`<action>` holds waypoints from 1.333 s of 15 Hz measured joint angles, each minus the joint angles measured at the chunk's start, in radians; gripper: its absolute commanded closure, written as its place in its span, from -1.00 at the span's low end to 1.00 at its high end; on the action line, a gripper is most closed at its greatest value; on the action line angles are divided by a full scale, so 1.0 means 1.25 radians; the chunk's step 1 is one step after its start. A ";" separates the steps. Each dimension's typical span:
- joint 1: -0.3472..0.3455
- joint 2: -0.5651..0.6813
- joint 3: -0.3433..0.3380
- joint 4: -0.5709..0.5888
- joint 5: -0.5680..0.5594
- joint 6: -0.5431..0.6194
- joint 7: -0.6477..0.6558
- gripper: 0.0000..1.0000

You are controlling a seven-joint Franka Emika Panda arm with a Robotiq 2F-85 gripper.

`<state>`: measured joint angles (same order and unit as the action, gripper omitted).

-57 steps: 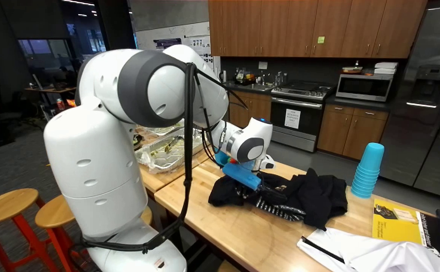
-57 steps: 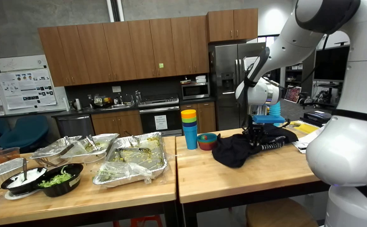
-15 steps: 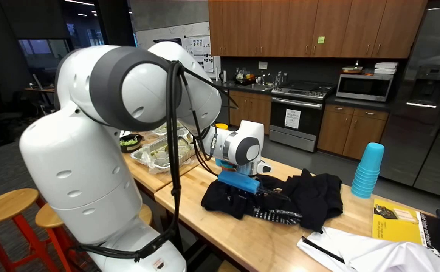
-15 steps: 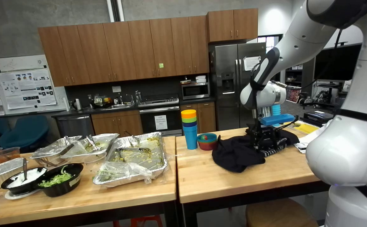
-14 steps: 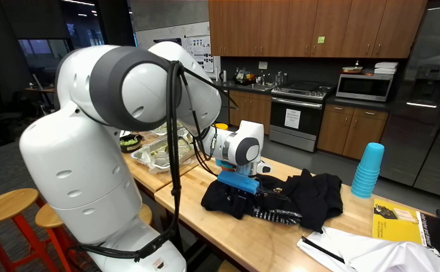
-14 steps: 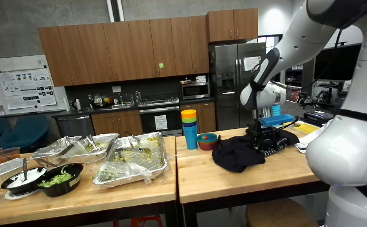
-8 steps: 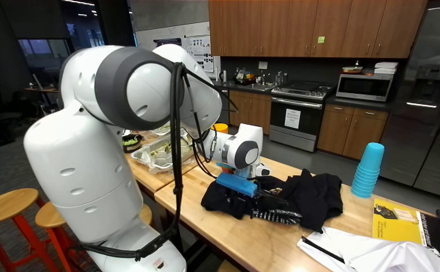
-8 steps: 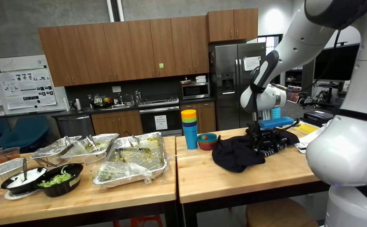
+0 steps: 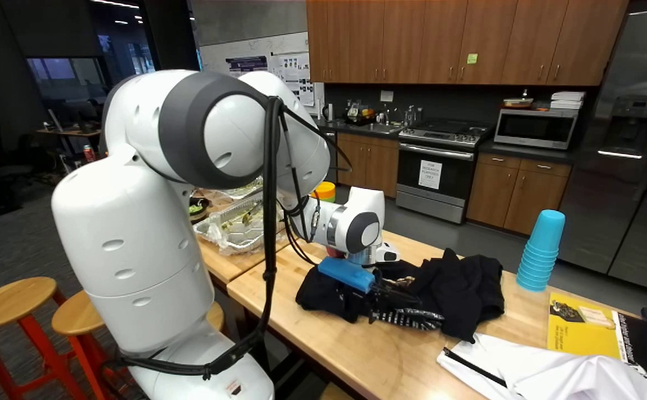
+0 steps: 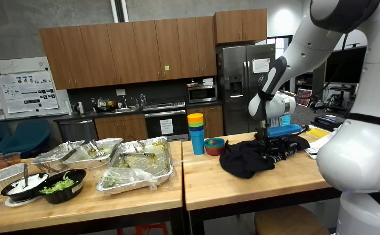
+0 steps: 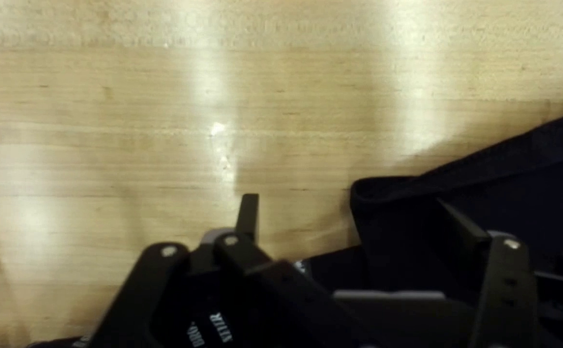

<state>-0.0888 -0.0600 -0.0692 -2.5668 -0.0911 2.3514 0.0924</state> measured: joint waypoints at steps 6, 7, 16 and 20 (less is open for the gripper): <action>0.002 0.004 0.001 0.005 0.060 -0.017 0.017 0.79; 0.002 0.004 0.001 0.007 0.081 -0.025 0.016 0.93; -0.001 0.004 -0.007 0.027 0.158 -0.062 0.014 0.99; 0.000 -0.009 -0.008 0.037 0.172 -0.069 0.010 0.99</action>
<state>-0.0883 -0.0710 -0.0792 -2.5204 0.1239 2.2652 0.1048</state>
